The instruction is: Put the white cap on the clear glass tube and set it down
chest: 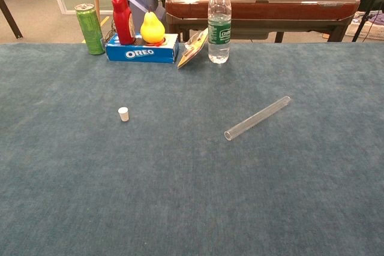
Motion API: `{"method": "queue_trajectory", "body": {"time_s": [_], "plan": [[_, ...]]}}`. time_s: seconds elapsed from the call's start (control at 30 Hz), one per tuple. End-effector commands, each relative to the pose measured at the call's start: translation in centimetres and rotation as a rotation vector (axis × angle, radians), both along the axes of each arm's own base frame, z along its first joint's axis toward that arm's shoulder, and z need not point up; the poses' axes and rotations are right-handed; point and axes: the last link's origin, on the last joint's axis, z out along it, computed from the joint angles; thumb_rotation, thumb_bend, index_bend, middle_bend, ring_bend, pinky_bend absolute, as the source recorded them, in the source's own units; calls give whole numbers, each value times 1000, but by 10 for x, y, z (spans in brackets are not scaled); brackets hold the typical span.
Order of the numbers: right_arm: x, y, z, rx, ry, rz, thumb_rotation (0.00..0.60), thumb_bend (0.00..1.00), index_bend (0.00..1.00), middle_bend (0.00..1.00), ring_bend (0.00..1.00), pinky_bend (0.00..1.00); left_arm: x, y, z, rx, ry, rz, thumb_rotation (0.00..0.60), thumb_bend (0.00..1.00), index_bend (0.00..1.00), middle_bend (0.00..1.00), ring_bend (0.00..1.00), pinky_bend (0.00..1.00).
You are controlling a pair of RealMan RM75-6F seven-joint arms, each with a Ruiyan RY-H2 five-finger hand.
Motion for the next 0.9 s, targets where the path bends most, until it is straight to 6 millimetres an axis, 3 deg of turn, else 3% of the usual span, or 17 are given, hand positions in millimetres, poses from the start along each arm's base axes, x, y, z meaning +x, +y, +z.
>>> {"method": "queue_trajectory", "body": {"time_s": [0.03, 0.4, 0.5, 0.77, 0.9], "plan": [[1, -2, -2, 13, 2, 9, 600, 313, 500, 710, 724, 1000, 0, -1, 0, -6, 2, 4, 600, 246, 201, 280, 362, 322], [24, -34, -19, 128, 45, 138, 600, 313, 500, 710, 724, 1000, 4, -4, 1, -21, 11, 7, 600, 246, 201, 280, 362, 321], [35, -53, -28, 175, 71, 181, 600, 313, 501, 730, 766, 1000, 4, -4, 0, -29, 13, 10, 600, 246, 201, 280, 362, 318], [70, -114, -66, 287, 199, 324, 600, 268, 500, 897, 970, 1000, 3, -9, 2, -28, 15, 22, 600, 246, 201, 280, 363, 287], [84, -141, -92, 331, 250, 362, 600, 264, 500, 953, 1000, 1000, 0, -13, 4, -25, 15, 42, 600, 246, 201, 279, 363, 272]]}}
